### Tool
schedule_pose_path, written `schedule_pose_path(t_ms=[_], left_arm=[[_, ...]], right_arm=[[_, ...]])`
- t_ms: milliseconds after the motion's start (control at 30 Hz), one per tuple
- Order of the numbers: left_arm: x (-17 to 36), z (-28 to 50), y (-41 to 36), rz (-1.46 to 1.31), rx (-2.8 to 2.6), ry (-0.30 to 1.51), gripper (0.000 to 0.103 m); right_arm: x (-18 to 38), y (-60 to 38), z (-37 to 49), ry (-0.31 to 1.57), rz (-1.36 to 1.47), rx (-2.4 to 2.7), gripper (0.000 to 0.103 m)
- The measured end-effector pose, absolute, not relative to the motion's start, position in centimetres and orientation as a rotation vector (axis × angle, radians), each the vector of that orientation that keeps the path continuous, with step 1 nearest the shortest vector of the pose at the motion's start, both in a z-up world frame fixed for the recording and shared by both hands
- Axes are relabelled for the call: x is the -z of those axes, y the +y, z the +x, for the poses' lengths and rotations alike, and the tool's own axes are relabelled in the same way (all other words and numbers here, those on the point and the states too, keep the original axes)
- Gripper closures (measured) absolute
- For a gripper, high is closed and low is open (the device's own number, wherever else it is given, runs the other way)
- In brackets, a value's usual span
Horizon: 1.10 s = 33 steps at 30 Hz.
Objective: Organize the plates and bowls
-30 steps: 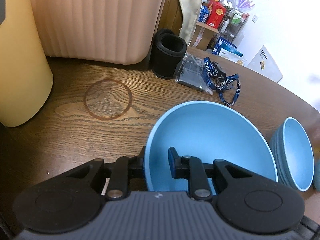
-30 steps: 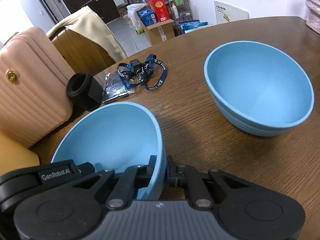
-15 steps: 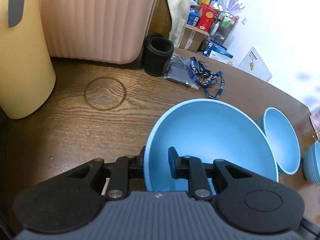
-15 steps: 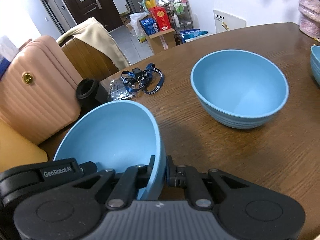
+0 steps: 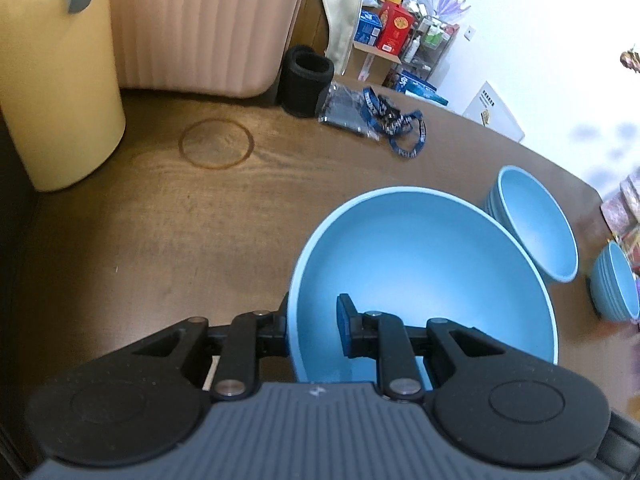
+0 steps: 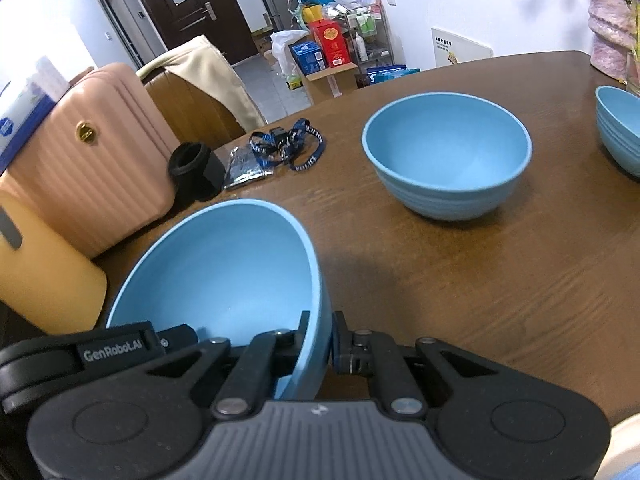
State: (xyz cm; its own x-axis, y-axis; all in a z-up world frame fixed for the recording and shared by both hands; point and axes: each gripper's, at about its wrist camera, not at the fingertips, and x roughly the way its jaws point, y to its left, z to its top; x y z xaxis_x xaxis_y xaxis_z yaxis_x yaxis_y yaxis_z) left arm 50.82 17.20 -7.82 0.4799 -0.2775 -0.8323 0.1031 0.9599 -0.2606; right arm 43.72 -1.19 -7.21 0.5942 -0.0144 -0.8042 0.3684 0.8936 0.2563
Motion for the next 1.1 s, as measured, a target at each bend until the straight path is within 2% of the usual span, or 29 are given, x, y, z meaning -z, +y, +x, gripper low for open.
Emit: schedule_pose_path(t_ms=[633,1100], left_arm=[[9.0,43.1,19.4,-0.144,0.282,1.119,0.082],[10.5,40.8,20.4,-0.093,0.271,1.180,0.082]], right_arm=[[7.2,1.1,36.0,0.909,0.332,0.183,0.095],[8.9,2.5,33.4,0.950,0.299,0.158,0.095]])
